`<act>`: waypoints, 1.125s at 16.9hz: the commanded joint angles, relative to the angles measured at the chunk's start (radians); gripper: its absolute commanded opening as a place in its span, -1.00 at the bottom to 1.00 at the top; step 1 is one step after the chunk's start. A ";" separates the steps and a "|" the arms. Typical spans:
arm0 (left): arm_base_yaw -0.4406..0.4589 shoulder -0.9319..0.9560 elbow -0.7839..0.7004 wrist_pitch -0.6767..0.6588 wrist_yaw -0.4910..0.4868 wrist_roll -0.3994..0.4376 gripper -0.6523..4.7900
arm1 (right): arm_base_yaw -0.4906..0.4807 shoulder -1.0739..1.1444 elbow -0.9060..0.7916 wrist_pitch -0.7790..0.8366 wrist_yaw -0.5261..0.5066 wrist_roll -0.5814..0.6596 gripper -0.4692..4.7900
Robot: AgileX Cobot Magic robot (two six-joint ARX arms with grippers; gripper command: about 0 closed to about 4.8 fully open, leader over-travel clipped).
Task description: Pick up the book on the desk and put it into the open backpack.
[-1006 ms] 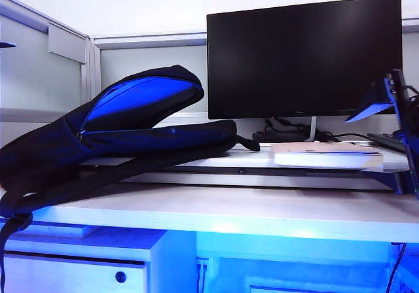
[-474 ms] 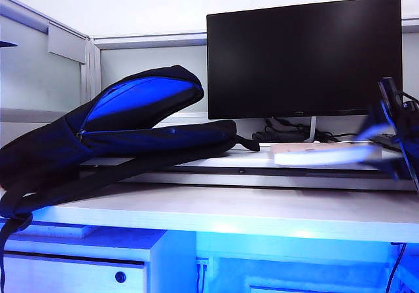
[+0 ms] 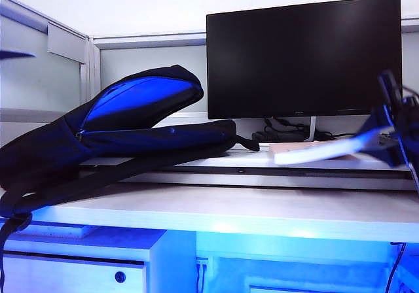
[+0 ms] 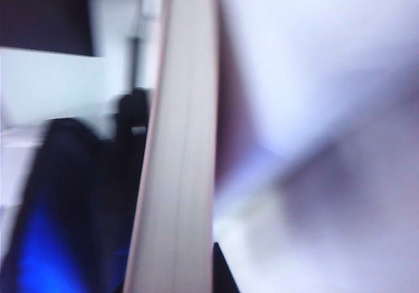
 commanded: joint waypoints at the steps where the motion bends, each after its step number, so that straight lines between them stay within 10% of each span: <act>1: -0.040 0.045 0.003 0.046 0.001 0.002 1.00 | 0.000 -0.006 0.004 0.181 -0.010 0.005 -0.84; 13: -0.064 0.152 0.009 0.166 -0.008 0.000 1.00 | 0.041 -0.028 0.140 0.342 -0.129 0.135 -0.84; 19: -0.071 0.212 0.045 0.195 -0.031 -0.025 1.00 | 0.134 -0.027 0.308 0.126 -0.130 0.063 -0.84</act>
